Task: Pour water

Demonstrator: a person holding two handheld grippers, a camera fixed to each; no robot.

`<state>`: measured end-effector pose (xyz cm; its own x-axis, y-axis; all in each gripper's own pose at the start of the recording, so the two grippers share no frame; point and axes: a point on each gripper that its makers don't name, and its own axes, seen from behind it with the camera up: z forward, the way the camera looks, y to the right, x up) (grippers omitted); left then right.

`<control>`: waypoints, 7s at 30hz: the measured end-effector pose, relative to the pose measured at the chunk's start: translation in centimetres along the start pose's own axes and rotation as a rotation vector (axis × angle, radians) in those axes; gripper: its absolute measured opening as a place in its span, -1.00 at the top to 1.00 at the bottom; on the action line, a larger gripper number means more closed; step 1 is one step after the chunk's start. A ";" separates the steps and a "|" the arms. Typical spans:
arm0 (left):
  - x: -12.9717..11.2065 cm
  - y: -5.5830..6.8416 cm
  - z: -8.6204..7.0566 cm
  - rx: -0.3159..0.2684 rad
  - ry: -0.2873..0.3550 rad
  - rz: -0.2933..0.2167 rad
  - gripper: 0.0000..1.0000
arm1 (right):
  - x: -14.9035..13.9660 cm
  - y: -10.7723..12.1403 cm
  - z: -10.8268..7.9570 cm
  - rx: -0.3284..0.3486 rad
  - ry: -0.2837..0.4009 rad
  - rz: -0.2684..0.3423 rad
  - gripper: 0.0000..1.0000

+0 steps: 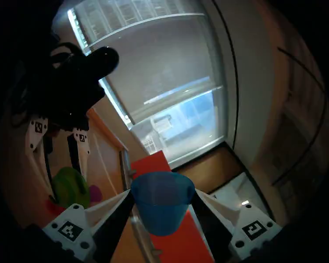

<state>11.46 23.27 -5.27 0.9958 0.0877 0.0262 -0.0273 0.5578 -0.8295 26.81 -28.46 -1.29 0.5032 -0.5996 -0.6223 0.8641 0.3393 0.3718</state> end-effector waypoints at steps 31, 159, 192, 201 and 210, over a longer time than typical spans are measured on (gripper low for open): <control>0.6 -2.6 -0.9 0.058 -0.010 0.017 -0.71 | -3.6 -2.7 -0.9 0.130 -0.038 0.901 -0.80; -22.6 -11.7 -3.4 0.135 -0.629 -0.002 -0.78 | -25.2 -26.7 -7.0 0.407 -0.521 0.971 -0.83; -18.2 -10.4 -10.7 0.337 -0.461 -0.044 -0.77 | -24.7 -25.7 -14.5 0.215 -0.578 0.996 -1.00; -13.8 -11.4 -13.0 0.489 -0.276 -0.065 -0.77 | -22.7 -22.4 -16.5 0.017 -0.511 1.018 -1.00; -10.6 -11.2 -15.2 0.628 -0.126 -0.052 -0.77 | -21.7 -17.8 -17.0 -0.237 -0.436 1.029 -1.00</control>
<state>2.56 3.57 -4.70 0.9803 0.1222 0.1549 -0.0629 0.9376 -0.3420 0.69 -9.15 -6.13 0.9669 -0.1429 0.2114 0.0483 0.9159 0.3985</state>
